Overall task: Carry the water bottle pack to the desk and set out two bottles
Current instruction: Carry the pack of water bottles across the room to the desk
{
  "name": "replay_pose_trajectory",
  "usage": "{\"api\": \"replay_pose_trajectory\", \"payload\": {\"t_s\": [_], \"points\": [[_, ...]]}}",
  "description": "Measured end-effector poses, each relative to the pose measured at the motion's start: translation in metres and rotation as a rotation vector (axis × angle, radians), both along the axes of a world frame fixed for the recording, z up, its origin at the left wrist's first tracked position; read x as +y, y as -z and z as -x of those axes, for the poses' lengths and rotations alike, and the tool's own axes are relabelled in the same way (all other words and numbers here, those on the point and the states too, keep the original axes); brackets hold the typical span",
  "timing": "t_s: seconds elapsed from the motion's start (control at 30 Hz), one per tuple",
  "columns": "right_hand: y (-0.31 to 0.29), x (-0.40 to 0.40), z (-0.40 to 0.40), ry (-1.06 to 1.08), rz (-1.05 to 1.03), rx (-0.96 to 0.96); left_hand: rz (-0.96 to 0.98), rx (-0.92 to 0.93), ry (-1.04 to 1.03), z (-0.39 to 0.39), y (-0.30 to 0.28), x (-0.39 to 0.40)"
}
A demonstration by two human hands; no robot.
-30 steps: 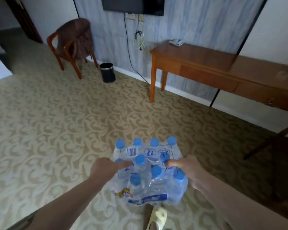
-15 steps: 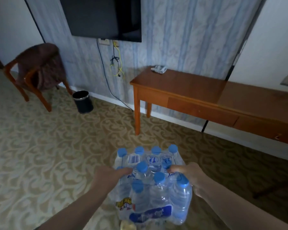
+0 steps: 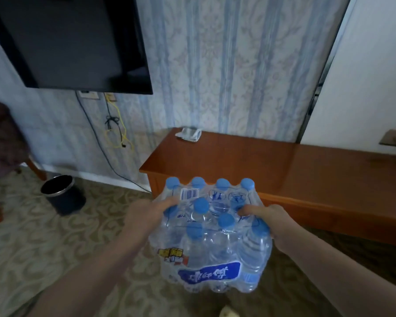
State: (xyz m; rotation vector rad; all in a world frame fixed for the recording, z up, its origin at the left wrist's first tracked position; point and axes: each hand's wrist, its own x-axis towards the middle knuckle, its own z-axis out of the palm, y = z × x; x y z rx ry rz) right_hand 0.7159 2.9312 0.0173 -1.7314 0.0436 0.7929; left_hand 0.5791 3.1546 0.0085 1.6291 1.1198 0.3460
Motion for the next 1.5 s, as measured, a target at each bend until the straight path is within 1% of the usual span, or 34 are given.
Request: {"api": "replay_pose_trajectory", "payload": {"t_s": [0.17,0.3,0.43,0.57,0.73,0.87,1.0,1.1,1.27,1.33,1.43,1.5], "points": [[-0.017,0.052,-0.114,0.012,0.004,-0.073,-0.018,-0.092,0.008,-0.112,-0.012,0.049],[-0.028,0.094,-0.188,0.025,0.013,-0.076,-0.044,-0.123,-0.008,-0.182,-0.022,0.082],[-0.026,0.134,-0.249,0.025,0.035,-0.062,-0.023,-0.098,0.001,-0.245,-0.017,0.128],[-0.015,0.181,-0.302,0.055,0.036,-0.006,-0.009,-0.068,-0.004,-0.307,-0.005,0.18],[-0.001,0.245,-0.357,0.089,0.058,0.002,0.02,-0.038,0.024,-0.368,0.013,0.248],[0.005,0.285,-0.387,0.123,0.073,-0.01,-0.036,-0.024,0.048,-0.414,0.008,0.294],[0.006,0.312,-0.415,0.114,0.065,-0.005,-0.095,-0.021,0.067,-0.441,0.004,0.326],[0.01,0.331,-0.43,0.106,0.07,0.01,-0.077,-0.014,0.05,-0.452,0.01,0.342],[0.039,0.343,-0.427,0.109,0.124,0.026,-0.077,0.11,0.066,-0.46,0.03,0.352],[0.046,0.344,-0.43,0.109,0.131,0.025,-0.083,0.122,0.082,-0.464,0.035,0.354],[0.048,0.343,-0.433,0.078,0.147,0.065,-0.108,0.177,0.172,-0.47,0.03,0.36],[0.048,0.343,-0.43,0.048,0.14,0.097,-0.065,0.257,0.247,-0.47,0.03,0.363]]}}
